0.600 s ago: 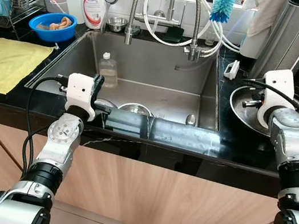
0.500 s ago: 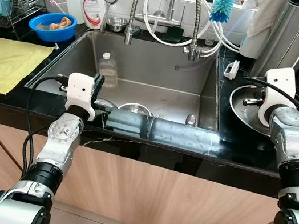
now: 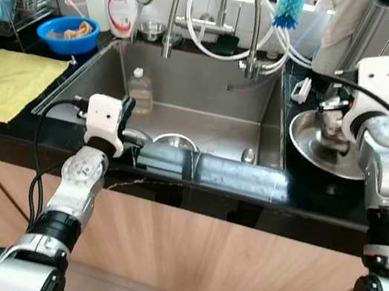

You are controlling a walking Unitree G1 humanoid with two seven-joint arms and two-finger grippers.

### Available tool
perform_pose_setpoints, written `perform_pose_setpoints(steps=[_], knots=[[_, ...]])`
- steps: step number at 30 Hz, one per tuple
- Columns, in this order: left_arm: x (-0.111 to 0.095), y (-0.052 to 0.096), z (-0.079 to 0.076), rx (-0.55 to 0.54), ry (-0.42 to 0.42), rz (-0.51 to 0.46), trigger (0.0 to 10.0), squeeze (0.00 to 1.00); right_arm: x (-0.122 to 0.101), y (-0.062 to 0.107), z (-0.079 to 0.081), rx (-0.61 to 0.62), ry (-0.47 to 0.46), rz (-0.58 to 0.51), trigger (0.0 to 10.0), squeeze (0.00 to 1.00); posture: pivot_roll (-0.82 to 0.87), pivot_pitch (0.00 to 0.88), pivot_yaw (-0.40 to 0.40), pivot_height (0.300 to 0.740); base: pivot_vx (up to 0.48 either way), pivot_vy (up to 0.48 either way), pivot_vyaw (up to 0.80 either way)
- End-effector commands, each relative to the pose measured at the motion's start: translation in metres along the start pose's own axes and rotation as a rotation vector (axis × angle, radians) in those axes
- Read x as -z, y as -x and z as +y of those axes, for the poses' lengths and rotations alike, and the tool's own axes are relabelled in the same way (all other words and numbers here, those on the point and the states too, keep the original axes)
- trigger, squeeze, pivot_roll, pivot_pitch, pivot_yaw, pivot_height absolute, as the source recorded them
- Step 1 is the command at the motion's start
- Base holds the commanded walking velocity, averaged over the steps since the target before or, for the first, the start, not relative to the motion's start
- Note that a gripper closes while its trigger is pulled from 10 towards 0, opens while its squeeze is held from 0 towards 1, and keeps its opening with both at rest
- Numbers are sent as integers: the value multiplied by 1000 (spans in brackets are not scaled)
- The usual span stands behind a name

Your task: Kitchen organization

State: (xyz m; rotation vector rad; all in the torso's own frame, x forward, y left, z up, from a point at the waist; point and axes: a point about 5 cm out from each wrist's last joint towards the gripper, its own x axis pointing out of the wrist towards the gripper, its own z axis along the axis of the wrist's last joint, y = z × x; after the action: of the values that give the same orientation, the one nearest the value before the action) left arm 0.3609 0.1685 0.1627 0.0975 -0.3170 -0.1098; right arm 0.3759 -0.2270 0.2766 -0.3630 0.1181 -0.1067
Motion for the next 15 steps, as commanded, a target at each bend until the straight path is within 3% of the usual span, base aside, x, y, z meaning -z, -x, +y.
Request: perform_pose_setpoints(steps=[1,8,10,14,15], knots=[[-1,0,2,-11,0,0,10000,0,-8,5,-3,15,25,-34,10000,0,-54,0,60,740,0,0,0],[0,0,3,-19,0,0,10000,0,-24,8,5,-14,28,-160,10000,0,-48,0,53,740,0,0,0],[0,1,3,-21,1,0,10000,0,-28,9,9,-42,-7,-199,10000,0,-48,0,53,740,0,0,0],[0,1,4,-24,-2,-2,10000,0,-37,13,23,-133,-63,-338,10000,0,-53,0,55,740,0,0,0],[0,1,3,-26,-2,-2,10000,0,-35,13,33,-203,-91,-369,10000,0,-53,0,53,740,0,0,0]])
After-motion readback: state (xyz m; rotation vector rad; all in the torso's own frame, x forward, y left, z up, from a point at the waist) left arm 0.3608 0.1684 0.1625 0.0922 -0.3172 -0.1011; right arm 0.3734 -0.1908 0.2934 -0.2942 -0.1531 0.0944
